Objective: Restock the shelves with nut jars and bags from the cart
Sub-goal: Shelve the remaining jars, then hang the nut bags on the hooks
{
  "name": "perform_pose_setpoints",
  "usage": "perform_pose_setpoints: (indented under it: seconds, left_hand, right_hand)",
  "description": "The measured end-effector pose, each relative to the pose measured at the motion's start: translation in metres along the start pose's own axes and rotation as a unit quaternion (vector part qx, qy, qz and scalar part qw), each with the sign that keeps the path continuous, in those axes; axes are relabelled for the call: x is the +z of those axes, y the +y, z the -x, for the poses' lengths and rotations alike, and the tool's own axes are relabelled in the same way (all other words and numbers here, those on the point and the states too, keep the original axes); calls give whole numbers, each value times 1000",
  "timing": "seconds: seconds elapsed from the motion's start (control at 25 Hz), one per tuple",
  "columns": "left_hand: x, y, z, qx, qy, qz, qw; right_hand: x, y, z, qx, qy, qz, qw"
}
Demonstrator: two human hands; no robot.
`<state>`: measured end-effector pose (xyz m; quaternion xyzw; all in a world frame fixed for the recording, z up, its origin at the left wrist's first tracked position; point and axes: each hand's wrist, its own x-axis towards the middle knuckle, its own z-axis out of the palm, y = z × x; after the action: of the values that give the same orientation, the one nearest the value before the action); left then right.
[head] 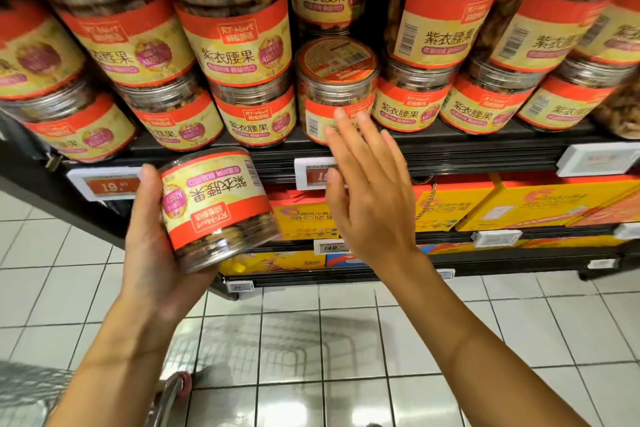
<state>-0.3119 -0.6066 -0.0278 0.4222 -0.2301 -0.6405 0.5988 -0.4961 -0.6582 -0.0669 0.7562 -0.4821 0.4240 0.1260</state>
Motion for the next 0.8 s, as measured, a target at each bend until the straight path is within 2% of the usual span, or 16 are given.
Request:
perform_pose_setpoints:
  seconds: [0.2,0.28,0.36,0.4,0.44,0.52,0.56,0.64,0.72,0.8]
  left_hand:
    - [8,0,-3,-3,1,13,1000]
    - [11,0,-4,-11,-2,29,1000]
    - [14,0,-5,-18,-3,39,999]
    - [18,-1,-5,-22,-7,37,999]
    - [23,-2,-4,-29,-18,31,999]
    - [40,-6,-1,-47,-52,0,998]
    - [51,-7,1,-55,-70,-27,996]
    - [72,-9,7,-64,-99,-93,989]
    - [84,-9,11,-65,-115,-142,981]
    - [83,0,14,-42,-133,-201,970]
  right_hand:
    - [7,4,-5,-1,-66,2,998]
    - [3,4,-8,-8,-67,0,998]
    - [-8,3,-8,32,-66,-68,995]
    - [-16,1,-11,96,-73,-168,978]
    - [-26,-3,-16,186,-90,-290,935]
    - [-44,-9,-29,325,-159,-485,796]
    - [-51,-11,-35,351,-206,-525,747]
    - [-60,-16,-36,362,-277,-539,708]
    - [-70,-16,-37,412,-272,-538,684]
    - [-87,-2,-43,419,-289,-516,689]
